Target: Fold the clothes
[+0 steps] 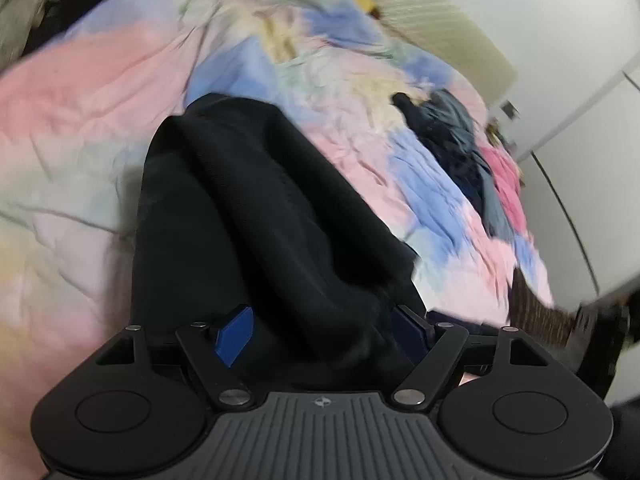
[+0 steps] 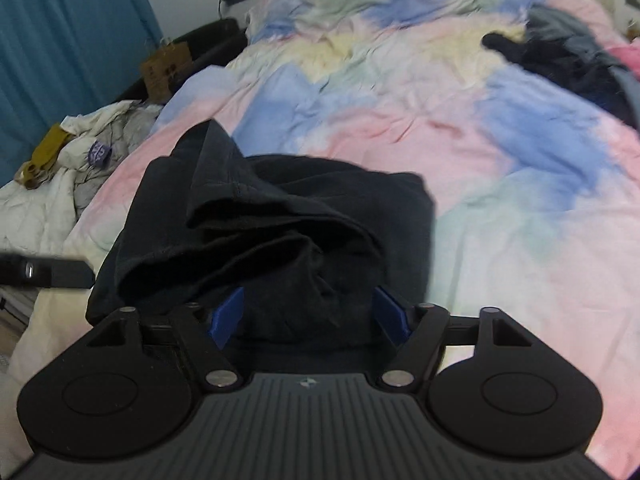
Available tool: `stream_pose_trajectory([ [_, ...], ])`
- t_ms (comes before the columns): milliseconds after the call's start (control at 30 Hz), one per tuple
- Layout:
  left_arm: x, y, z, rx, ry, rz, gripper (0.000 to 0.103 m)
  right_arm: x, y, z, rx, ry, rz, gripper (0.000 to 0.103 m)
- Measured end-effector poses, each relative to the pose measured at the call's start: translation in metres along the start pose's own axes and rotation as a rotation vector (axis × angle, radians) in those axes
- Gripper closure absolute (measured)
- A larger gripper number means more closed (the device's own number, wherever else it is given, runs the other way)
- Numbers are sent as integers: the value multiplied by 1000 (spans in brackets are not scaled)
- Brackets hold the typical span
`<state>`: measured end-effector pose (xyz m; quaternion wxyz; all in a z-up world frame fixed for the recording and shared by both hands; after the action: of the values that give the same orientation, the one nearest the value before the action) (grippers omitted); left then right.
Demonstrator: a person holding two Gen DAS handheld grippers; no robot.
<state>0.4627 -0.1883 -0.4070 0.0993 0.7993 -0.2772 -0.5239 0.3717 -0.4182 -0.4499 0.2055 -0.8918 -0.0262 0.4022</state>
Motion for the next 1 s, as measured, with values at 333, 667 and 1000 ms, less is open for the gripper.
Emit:
stream_pose_trajectory([
  [333, 71, 12, -66, 23, -101, 63, 60, 25, 10, 14, 143, 6, 10, 68],
  [667, 139, 65, -128, 105, -162, 150, 53, 12, 26, 16, 270, 89, 2, 73],
  [1000, 125, 76, -107, 221, -145, 77, 29, -12, 36, 21, 391, 111, -48, 67],
])
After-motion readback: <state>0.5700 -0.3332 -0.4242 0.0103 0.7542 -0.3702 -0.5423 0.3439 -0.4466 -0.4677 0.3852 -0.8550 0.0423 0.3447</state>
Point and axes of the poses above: each gripper's, at about its wrist camera, not at the fingertips, and x roughly the way its jaws point, y to its right, z to its underside, the point moved 9 cm from there along x, roughly the way its jaws point, and after that the axes turned 6 degrees about -z, right-handed, at the moved point
